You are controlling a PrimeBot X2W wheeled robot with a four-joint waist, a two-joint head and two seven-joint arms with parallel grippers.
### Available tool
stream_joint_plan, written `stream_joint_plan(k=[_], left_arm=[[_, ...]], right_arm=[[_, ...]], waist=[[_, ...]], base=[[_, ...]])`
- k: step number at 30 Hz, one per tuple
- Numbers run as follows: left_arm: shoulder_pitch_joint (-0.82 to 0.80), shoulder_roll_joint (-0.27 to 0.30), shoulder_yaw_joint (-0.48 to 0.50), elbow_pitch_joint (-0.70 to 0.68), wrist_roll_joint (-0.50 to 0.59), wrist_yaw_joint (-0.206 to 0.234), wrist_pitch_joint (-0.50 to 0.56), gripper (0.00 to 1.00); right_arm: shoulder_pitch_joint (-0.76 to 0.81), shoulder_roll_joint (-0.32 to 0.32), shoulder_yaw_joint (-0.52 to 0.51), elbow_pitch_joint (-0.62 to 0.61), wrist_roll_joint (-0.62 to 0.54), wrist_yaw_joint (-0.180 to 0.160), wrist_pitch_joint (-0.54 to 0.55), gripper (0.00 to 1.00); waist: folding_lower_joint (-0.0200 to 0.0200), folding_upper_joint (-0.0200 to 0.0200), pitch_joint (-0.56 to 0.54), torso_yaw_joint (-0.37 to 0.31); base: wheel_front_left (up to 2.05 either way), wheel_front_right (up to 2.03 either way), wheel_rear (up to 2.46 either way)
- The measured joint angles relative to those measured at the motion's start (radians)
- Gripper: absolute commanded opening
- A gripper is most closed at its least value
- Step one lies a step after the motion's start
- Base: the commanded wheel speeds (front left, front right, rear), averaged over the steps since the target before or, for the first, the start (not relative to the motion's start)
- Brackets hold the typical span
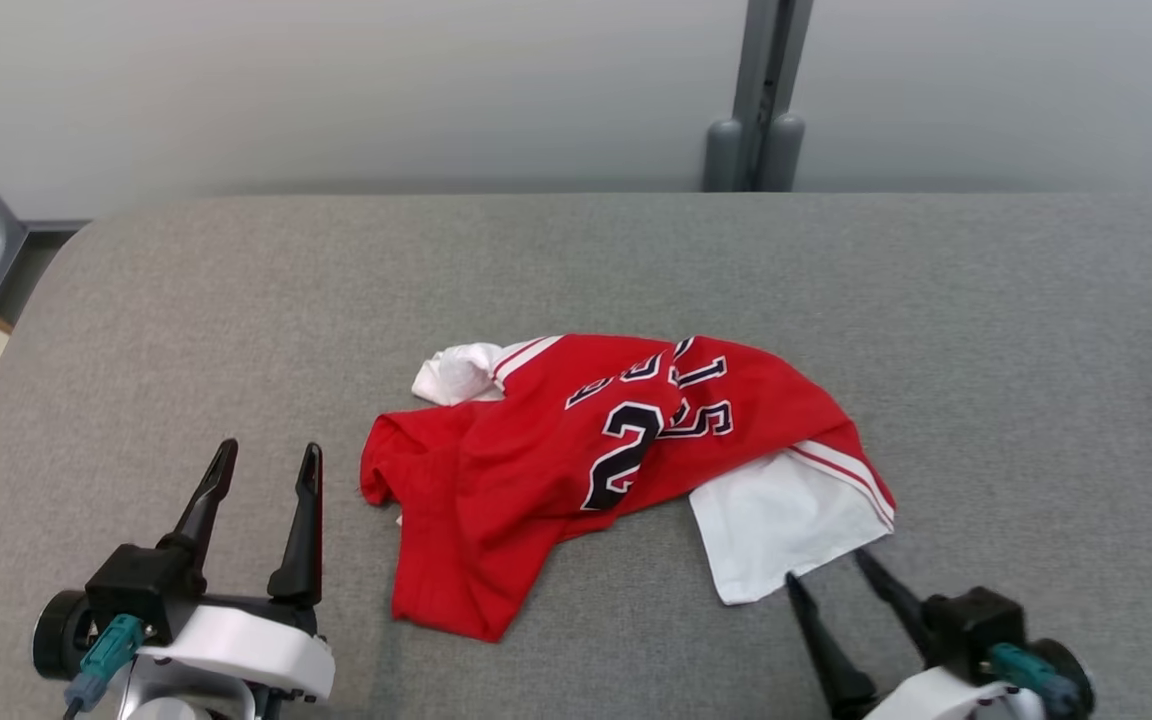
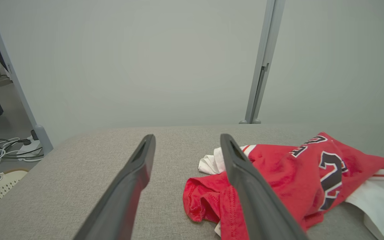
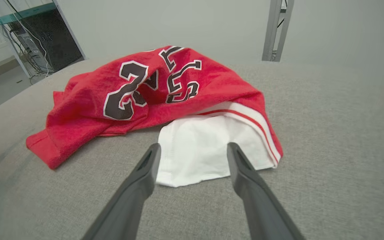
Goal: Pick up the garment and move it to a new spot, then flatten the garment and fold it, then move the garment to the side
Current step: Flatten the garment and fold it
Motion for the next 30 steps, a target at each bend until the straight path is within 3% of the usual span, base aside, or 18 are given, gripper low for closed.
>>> stream_joint_plan(k=[7,13,14,15,16,22,30], left_arm=[[-0.046,-0.011,-0.012,0.012,0.007,-0.009,-0.011,1.0],[-0.072,-0.021,-0.017,0.026,0.007,-0.014,-0.019,1.0],[-0.073,-0.022,-0.017,0.028,0.007,-0.015,-0.021,1.0],[-0.074,-0.024,-0.017,0.03,0.007,-0.017,-0.021,1.0],[-0.074,-0.025,-0.017,0.03,0.007,-0.017,-0.021,1.0],[-0.077,-0.027,-0.014,0.034,0.007,-0.021,-0.026,1.0],[-0.089,-0.028,-0.014,0.034,0.01,-0.023,-0.031,1.0]], right_arm=[[-0.109,-0.004,0.131,0.219,0.021,0.0,-0.029,1.0],[-0.217,-0.002,0.148,0.387,0.002,0.0,-0.072,1.0],[-0.228,-0.002,0.148,0.407,0.002,0.0,-0.081,0.44],[-0.238,-0.001,0.146,0.423,0.001,0.0,-0.089,0.29],[-0.247,0.0,0.143,0.435,0.001,0.0,-0.098,0.0],[-0.26,-0.001,0.11,0.446,0.042,0.0,-0.178,0.0],[-0.187,-0.046,-0.028,0.253,0.042,0.0,-0.216,0.0]], waist=[[0.0,0.0,0.053,0.044],[0.0,0.0,0.089,0.069],[0.0,0.0,0.093,0.071],[0.0,0.0,0.096,0.072],[0.0,0.0,0.099,0.072],[0.0,0.0,0.105,0.056],[0.0,0.0,0.107,0.028]], base=[[0.0,0.0,0.0],[0.0,0.0,0.0],[0.0,0.0,0.0],[0.0,0.0,0.0],[0.0,0.0,0.0],[0.0,0.0,0.0],[0.0,0.0,0.0]])
